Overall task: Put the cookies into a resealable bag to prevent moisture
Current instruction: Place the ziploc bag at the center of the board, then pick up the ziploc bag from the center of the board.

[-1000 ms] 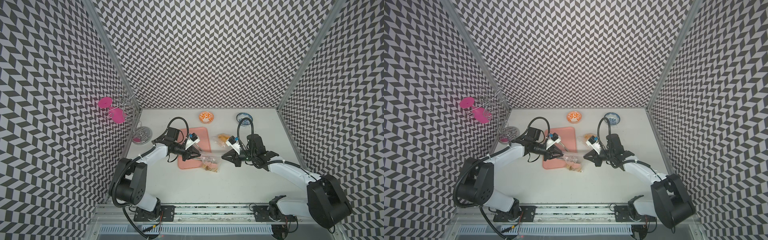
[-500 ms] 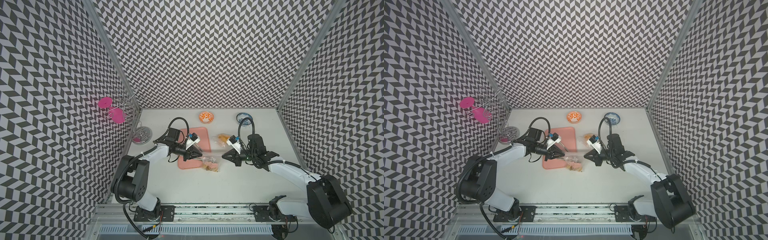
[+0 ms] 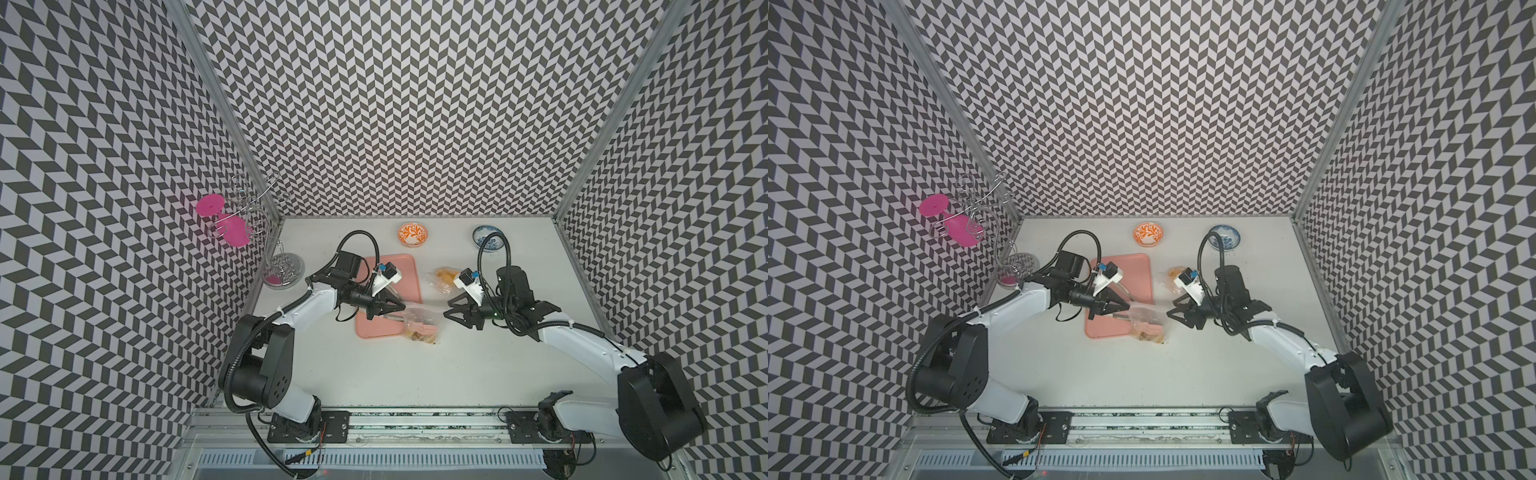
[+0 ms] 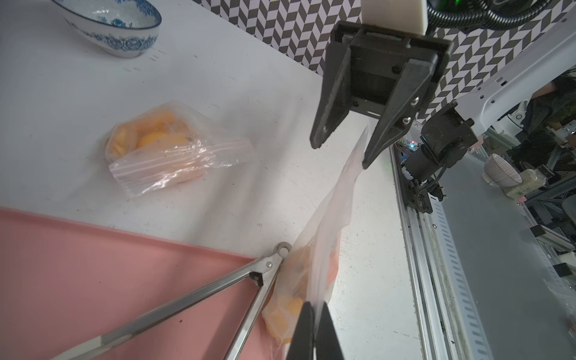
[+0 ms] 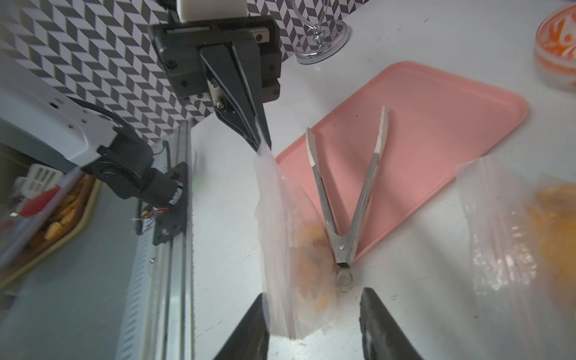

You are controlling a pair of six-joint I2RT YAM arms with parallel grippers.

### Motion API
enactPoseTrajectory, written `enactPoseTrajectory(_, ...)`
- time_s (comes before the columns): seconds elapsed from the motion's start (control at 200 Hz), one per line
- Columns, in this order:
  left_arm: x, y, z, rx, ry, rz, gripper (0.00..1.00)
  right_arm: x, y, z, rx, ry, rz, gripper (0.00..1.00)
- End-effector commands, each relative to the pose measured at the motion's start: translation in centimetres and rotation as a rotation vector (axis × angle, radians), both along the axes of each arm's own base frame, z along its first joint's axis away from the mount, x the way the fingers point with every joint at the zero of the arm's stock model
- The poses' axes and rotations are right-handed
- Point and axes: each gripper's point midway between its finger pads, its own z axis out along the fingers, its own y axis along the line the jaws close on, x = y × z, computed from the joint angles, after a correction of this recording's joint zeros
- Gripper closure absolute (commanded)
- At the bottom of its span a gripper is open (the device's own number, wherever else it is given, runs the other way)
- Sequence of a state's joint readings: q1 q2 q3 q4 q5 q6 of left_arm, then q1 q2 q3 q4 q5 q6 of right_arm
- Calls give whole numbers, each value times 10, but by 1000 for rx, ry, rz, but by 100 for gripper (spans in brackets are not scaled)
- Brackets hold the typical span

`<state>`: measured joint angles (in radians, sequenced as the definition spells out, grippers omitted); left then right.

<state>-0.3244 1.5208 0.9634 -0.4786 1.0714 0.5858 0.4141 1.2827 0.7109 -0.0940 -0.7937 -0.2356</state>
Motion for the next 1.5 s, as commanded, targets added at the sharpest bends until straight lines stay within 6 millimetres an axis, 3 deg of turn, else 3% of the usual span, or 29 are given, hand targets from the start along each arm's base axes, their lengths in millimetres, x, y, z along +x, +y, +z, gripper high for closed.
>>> enactPoseTrajectory(0.0, -9, -4, 25, 0, -60, -25, 100, 6, 13, 33, -42, -192, 29, 43)
enactPoseTrajectory(0.085, -11, -5, 27, 23, -62, -29, 100, 0, 28, 38, -58, -223, 82, 40)
enactPoseTrajectory(0.22, -15, -5, 32, 26, -58, -44, 100, -11, 55, 24, -123, -230, 178, 40)
enactPoseTrajectory(0.461, -23, -4, 34, 18, -69, -78, 100, -14, 86, 24, -109, -247, 291, 52)
enactPoseTrajectory(0.861, -26, -4, 38, 2, -95, -96, 100, -29, 107, 13, -104, -184, 418, 70)
enactPoseTrajectory(1.182, -20, 2, 26, 78, -130, -64, 100, -29, 108, 15, -101, -145, 412, 100)
enactPoseTrajectory(1.372, -21, 1, 25, 90, -139, -65, 100, -26, 105, 14, -122, -135, 390, 100)
enactPoseTrajectory(1.427, -22, 0, 26, 87, -142, -72, 100, -25, 107, 19, -100, -135, 383, 90)
enactPoseTrajectory(1.497, -24, -1, 25, 79, -138, -78, 100, -24, 110, 26, -63, -133, 377, 84)
